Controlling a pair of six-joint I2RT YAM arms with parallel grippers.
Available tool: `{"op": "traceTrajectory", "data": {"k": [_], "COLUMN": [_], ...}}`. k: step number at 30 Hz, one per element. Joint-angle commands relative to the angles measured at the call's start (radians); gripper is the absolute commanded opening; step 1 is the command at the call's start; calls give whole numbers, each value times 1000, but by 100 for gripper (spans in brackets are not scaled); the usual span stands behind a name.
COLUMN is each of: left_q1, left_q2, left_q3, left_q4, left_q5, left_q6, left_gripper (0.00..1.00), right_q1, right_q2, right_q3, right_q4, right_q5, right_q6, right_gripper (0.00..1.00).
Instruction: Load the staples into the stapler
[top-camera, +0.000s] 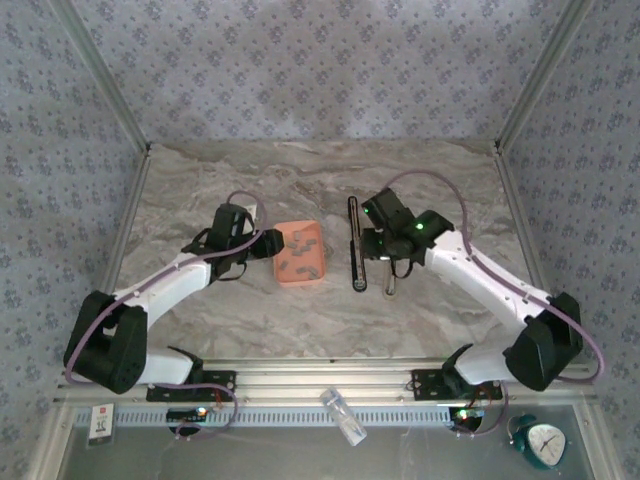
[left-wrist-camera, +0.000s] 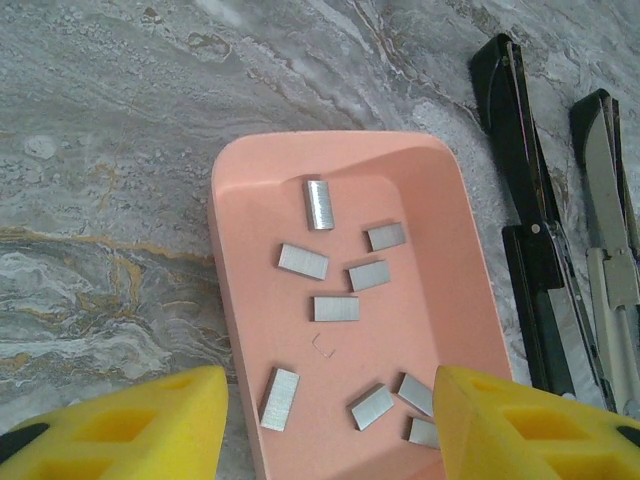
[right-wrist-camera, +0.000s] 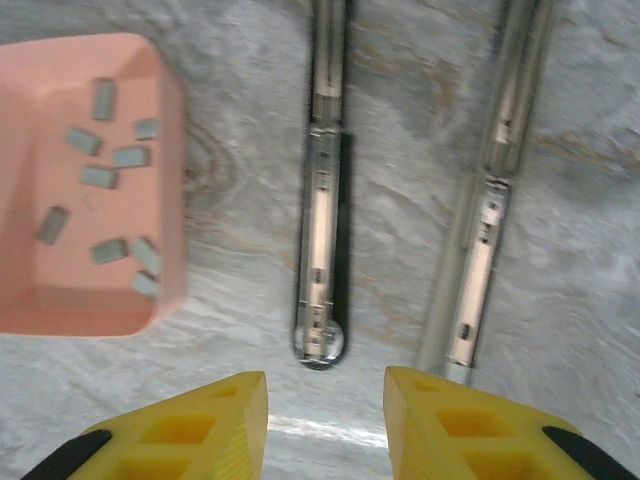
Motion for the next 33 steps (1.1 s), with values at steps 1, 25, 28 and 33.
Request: {"op": "traceTrajectory", "data": {"k": [1, 25, 28, 33], "left_q1": [24, 376, 401, 430], "left_q2": [-8, -60, -54, -34], "left_q3": [43, -52, -53, -51], "left_q4": [-85, -139, -139, -134], "left_q5": [-19, 115, 129, 149], "left_q6": [-44, -109, -93, -75], "left_gripper": [57, 57, 57, 57], "right_q1": [47, 159, 160, 152], "right_q2": [71, 822, 864, 921], "right_q3": [103, 824, 847, 875], "right_q4": [-57, -329, -314, -269], "right_q5": [-8, -139, -123, -132], "right_q6": [-50, 24, -17, -100], "right_gripper": [38, 43, 43, 43]}}
